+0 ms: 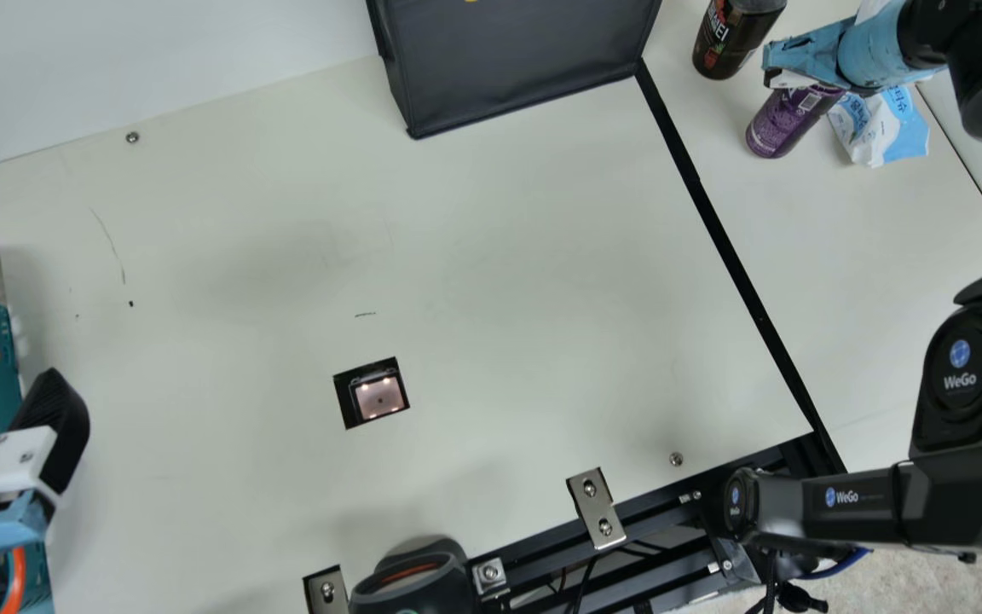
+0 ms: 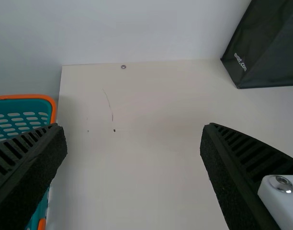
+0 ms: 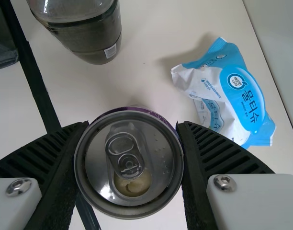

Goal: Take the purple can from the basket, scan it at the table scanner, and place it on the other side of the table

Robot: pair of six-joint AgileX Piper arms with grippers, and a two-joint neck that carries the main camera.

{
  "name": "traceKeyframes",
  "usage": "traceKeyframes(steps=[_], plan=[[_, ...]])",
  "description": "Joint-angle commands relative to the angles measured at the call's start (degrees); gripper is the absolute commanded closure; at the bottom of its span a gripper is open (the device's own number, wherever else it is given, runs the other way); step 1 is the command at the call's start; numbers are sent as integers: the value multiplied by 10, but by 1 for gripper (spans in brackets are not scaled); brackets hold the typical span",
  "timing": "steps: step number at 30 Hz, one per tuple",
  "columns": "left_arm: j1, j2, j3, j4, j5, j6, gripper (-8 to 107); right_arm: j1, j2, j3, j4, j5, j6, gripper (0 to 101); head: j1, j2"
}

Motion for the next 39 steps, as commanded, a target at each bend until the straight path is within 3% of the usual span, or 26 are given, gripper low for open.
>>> traceKeyframes(steps=[1, 3, 31, 39], plan=[[0, 0, 0, 0, 0, 0, 9, 1, 1, 3, 2, -3, 1, 101, -17, -1], [0, 0, 0, 0, 0, 0, 9, 1, 1, 5, 3, -6, 3, 99, -17, -1], [0, 0, 0, 0, 0, 0, 9, 0, 8, 11, 6, -11, 13, 6, -17, -1], [0, 0, 0, 0, 0, 0, 9, 0, 8, 11, 3, -11, 18, 6, -17, -1]])
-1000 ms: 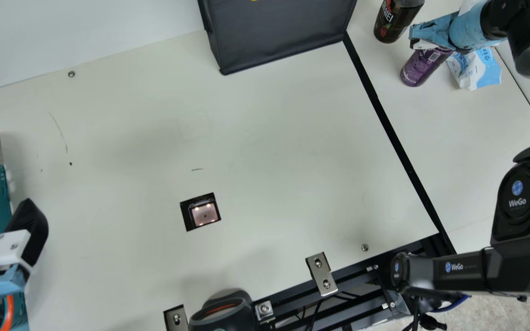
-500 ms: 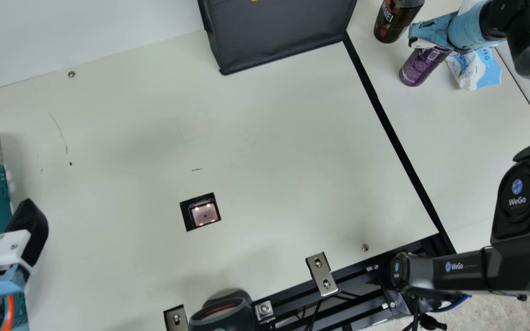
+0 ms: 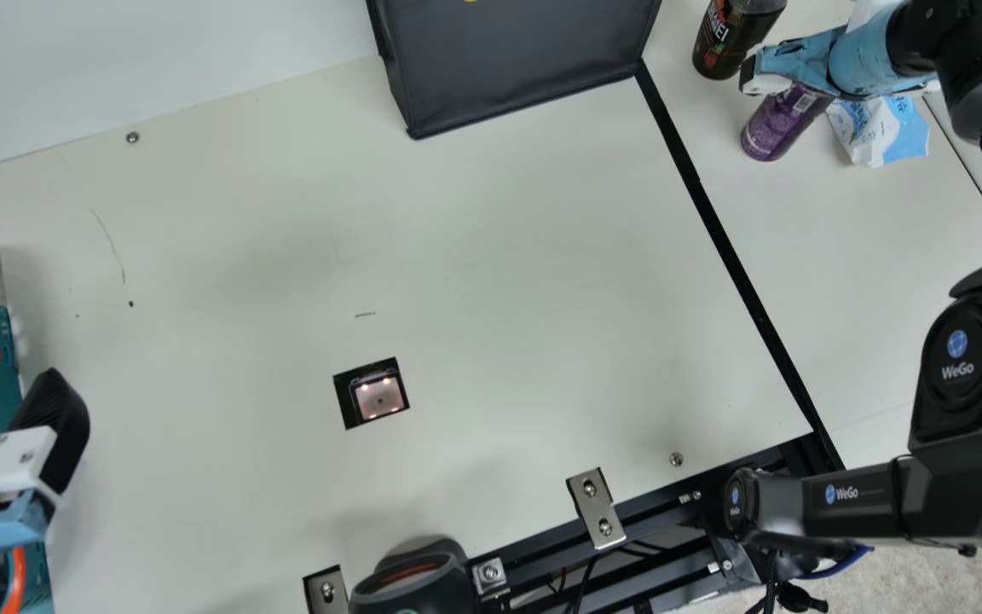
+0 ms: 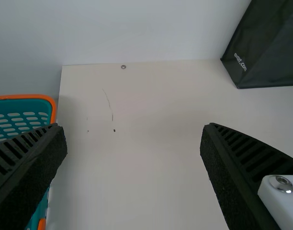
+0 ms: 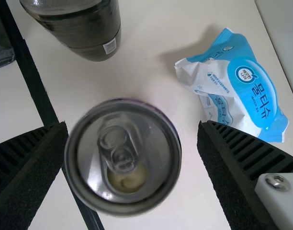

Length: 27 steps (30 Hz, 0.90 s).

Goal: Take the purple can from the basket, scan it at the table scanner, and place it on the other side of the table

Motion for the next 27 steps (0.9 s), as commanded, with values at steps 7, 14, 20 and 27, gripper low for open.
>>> traceKeyframes(steps=[7, 14, 20, 27], plan=[[0, 0, 0, 0, 0, 0, 9, 1, 0, -2, -4, 1, 4, 6, -17, 0], [0, 0, 0, 0, 0, 0, 9, 2, -6, -2, -12, 6, 11, 6, -17, 0], [0, 0, 0, 0, 0, 0, 9, 3, -31, -1, -7, 19, 12, 6, -17, 0], [0, 0, 0, 0, 0, 0, 9, 4, -85, 6, 3, 49, 9, 6, -17, 0]])
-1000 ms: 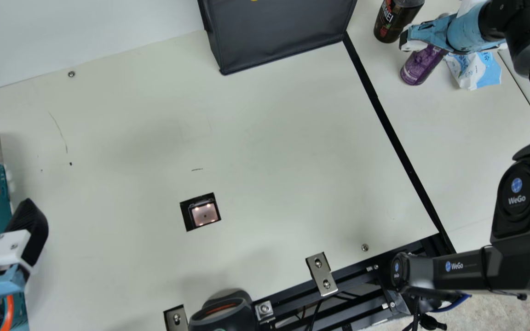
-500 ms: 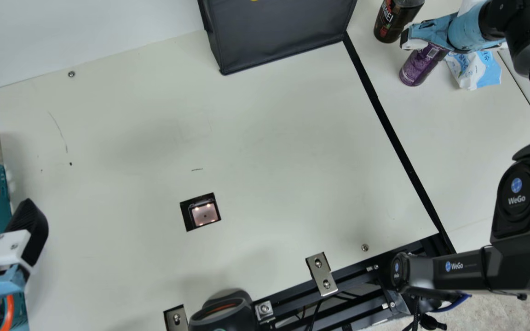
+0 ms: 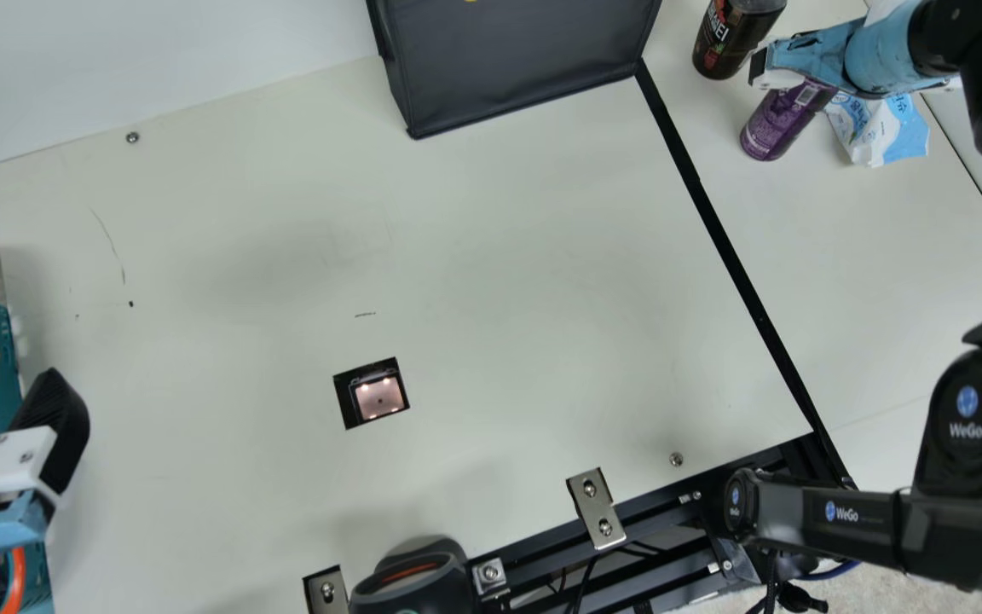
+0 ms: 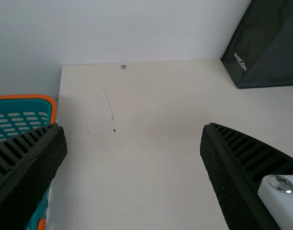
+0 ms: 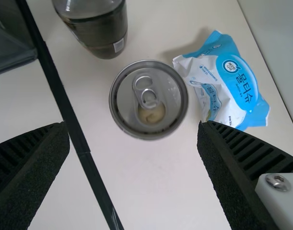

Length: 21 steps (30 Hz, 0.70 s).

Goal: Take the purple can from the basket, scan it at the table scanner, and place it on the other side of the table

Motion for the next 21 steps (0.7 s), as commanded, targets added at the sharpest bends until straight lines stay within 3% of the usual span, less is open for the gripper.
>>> traceKeyframes(steps=[1, 21], plan=[[0, 0, 0, 0, 0, 0, 9, 0, -22, 2, 4, 7, -2, 6, -17, -1], [0, 0, 0, 0, 0, 0, 9, 43, -257, 62, 26, 75, 3, 6, -17, -1]])
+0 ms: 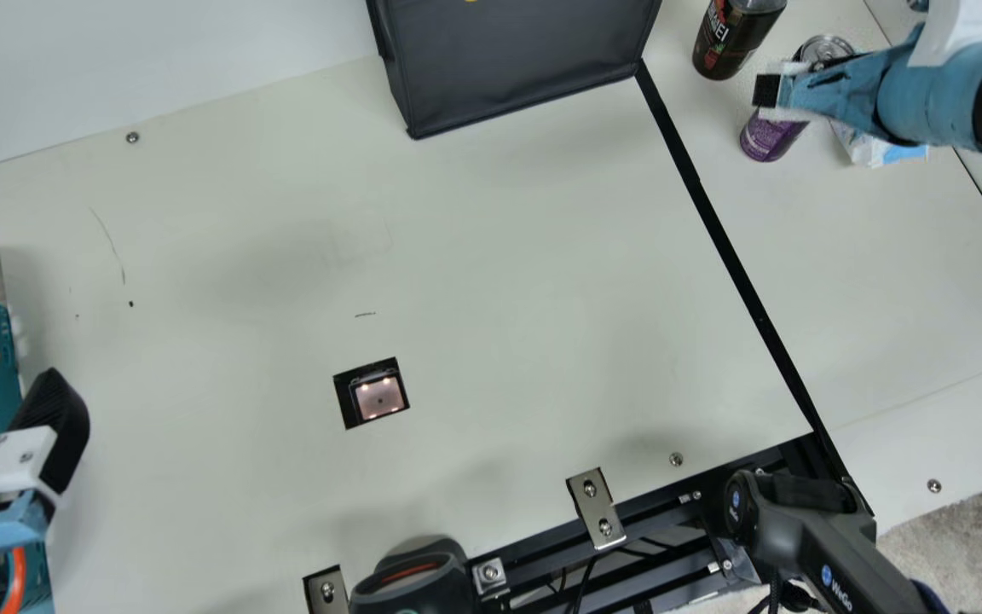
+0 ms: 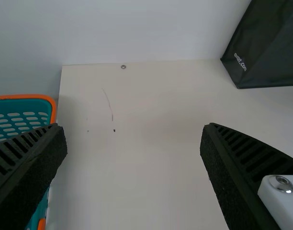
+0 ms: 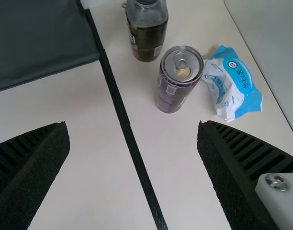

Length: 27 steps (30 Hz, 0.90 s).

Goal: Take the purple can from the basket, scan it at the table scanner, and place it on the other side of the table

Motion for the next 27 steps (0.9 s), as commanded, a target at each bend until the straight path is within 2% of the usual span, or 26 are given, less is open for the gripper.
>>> traceKeyframes(steps=[1, 2, 3, 5, 20, 27], plan=[[0, 0, 0, 0, 0, 0, 9, 12, -38, 8, -10, 3, 6, 6, -17, -1], [0, 0, 0, 0, 0, 0, 9, 19, -49, 11, -14, 6, 10, 6, -17, -1], [0, 0, 0, 0, 0, 0, 9, 11, -24, 8, -8, 6, 6, 6, -17, -1], [0, 0, 0, 0, 0, 0, 9, 19, -43, 11, -13, 12, 10, 6, -17, -1], [-13, 5, -129, 119, 150, -105, 9, 170, -161, 16, -44, 66, 28, 6, -17, 199], [-19, 7, -189, 175, 220, -153, 9, 240, -213, 18, -59, 92, 36, 6, -17, 199]])
